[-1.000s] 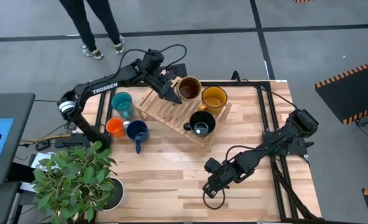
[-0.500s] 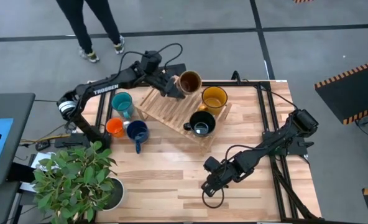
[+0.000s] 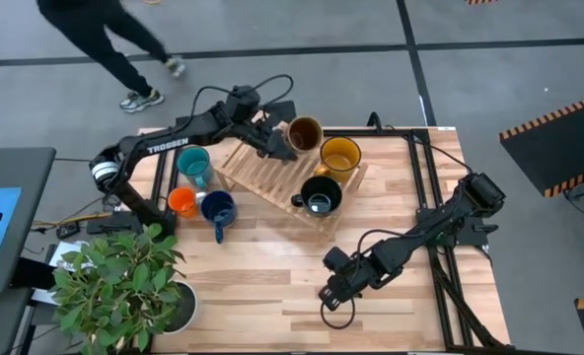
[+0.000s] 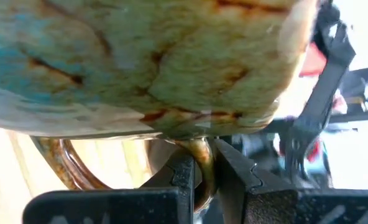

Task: Place coffee mugs
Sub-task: Put the blue-green mug on the shelf, then put the blue mug on the shelf

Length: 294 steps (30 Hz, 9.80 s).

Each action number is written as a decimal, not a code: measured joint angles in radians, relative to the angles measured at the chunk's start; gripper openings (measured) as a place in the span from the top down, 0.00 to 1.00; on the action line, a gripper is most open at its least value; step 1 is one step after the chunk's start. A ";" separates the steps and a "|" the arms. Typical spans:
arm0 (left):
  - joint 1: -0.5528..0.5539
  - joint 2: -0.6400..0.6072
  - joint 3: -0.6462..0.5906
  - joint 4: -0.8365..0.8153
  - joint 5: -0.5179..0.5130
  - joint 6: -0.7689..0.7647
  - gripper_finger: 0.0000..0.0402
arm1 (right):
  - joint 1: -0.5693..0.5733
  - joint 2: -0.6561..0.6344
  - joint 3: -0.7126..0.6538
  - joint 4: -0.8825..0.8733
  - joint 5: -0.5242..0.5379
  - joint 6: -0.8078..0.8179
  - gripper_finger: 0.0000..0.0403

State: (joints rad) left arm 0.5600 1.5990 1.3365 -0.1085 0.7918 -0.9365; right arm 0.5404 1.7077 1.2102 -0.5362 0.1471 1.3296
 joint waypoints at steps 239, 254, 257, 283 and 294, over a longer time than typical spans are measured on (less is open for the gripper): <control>-0.554 -0.449 -0.563 -0.741 -0.916 0.325 0.42 | -0.123 0.000 0.000 0.081 0.042 -0.100 0.84; -0.554 -0.450 -0.665 -0.616 -0.904 0.304 0.62 | -0.124 0.000 0.000 0.081 0.043 -0.099 0.84; -0.554 -0.450 -0.665 -0.616 -0.882 0.310 0.83 | -0.125 0.000 0.000 0.082 0.043 -0.099 0.84; -0.644 -0.463 -0.027 -1.065 -0.703 0.370 0.99 | -0.138 0.000 0.000 0.106 0.044 -0.108 0.84; -0.440 -0.220 0.376 -1.069 -0.959 0.828 0.99 | -0.144 0.000 0.000 0.105 0.043 -0.109 0.84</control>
State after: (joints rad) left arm 0.1198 1.3792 1.7122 -1.1779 -0.1672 -0.1085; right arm 0.3965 1.7075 1.2098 -0.4307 0.1898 1.2209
